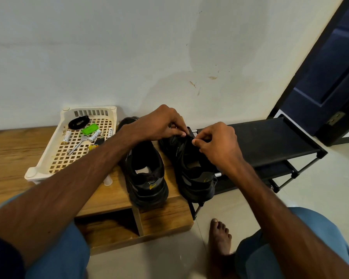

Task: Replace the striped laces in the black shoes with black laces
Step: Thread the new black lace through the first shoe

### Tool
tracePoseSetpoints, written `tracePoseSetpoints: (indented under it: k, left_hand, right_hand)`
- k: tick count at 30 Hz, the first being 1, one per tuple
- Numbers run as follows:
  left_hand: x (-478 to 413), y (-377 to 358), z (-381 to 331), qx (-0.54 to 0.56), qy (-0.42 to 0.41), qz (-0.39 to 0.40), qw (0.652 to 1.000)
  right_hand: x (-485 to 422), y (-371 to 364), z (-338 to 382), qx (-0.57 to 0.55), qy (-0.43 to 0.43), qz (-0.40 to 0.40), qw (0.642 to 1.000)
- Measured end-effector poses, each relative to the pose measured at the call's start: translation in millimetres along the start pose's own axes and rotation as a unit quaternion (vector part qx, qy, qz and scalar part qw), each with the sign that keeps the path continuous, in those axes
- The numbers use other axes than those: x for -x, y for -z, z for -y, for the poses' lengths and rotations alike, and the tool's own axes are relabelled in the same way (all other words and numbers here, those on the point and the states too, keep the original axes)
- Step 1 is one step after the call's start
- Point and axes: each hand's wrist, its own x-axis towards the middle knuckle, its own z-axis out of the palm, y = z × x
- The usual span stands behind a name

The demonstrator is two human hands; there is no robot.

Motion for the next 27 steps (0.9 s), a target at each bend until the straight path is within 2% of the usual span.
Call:
tracePoseSetpoints:
  k: [4, 15, 27]
  left_hand:
    - [0.1, 1.5, 0.7, 0.021, 0.012, -0.016, 1.0]
    - [-5.0, -3.5, -0.2, 0.013, 0.112, -0.014, 0.993]
    - [-6.6, -9.4, 11.0, 0.174, 0.251, -0.033, 0.952]
  right_hand:
    - [-0.3, 0.0, -1.8, 0.009, 0.001, 0.003, 1.0]
    - [1.3, 0.8, -1.8, 0.058, 0.004, 0.028, 0.998]
    - [1.4, -0.4, 3.3, 0.07, 0.005, 0.046, 0.996]
